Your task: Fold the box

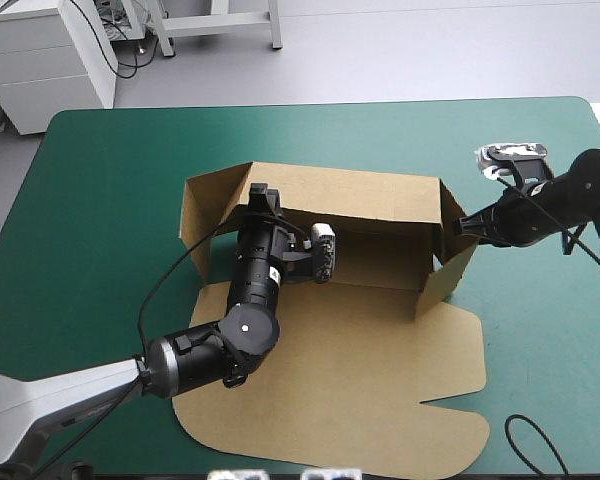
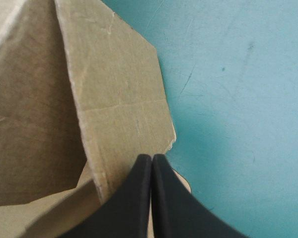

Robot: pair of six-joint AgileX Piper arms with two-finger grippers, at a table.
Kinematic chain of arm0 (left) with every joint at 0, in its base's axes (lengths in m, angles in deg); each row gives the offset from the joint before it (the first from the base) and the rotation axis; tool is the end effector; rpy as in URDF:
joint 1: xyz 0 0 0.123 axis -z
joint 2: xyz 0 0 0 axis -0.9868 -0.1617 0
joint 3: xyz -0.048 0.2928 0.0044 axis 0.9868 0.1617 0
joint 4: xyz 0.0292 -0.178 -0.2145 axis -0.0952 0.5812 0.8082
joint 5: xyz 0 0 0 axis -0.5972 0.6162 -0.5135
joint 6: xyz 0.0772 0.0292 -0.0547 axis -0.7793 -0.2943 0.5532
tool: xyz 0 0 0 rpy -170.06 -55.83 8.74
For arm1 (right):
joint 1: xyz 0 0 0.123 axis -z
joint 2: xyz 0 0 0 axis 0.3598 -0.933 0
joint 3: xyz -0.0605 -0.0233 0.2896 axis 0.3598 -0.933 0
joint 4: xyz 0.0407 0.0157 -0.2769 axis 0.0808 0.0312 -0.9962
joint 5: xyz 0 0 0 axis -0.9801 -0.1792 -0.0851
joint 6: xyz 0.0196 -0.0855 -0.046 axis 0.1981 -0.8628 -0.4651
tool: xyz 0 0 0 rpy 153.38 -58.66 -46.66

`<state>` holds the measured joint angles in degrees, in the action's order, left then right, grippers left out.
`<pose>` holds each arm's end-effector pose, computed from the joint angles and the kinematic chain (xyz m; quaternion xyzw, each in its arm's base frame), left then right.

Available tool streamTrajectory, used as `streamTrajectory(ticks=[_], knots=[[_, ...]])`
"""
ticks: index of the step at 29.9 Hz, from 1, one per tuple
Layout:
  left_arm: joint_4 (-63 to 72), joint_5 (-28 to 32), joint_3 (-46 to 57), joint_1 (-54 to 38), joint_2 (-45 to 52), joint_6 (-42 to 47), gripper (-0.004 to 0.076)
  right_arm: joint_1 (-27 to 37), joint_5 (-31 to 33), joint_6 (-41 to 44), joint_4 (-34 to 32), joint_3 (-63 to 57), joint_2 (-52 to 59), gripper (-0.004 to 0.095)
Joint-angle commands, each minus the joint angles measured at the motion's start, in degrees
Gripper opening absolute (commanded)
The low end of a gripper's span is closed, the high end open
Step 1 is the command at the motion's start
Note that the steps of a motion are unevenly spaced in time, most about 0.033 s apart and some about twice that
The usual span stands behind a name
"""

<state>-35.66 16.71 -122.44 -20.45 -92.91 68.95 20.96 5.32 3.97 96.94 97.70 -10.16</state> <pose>0.2369 -0.2564 0.3046 0.5678 0.5123 0.4238 0.4853 0.3059 0.0286 0.3651 -0.1173 0.9596 0.1196 0.2259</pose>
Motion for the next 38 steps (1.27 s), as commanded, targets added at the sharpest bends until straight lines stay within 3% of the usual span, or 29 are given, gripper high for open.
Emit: streamTrajectory(ticks=[1,10,16,22,29,38], knots=[[-7.9,-2.3,-2.1,0.1,2.0,0.6,-0.0008,0.4,-1.0,-0.7,1.6,1.8,2.1,-0.0014],[-7.9,-2.3,-2.1,0.1,2.0,0.6,-0.0008,0.4,-2.4,-2.2,5.0,0.3,3.2,-0.0014],[-7.9,-2.3,-2.1,0.1,2.0,0.6,-0.0008,0.4,-13.7,-5.9,7.6,-11.4,10.4,-0.0014],[-7.9,-2.3,-2.1,0.1,2.0,0.6,-0.0008,0.4,-18.2,-9.9,10.1,-19.9,13.0,-0.0014],[-7.8,-2.3,-2.1,0.1,2.0,0.7,-0.0008,0.4,-26.4,-23.7,22.2,-25.6,13.0,-0.0014],[-7.7,-2.3,-2.1,0.1,2.0,0.7,-0.0008,0.4,-23.4,-25.2,21.6,-25.6,12.9,-0.0013]])
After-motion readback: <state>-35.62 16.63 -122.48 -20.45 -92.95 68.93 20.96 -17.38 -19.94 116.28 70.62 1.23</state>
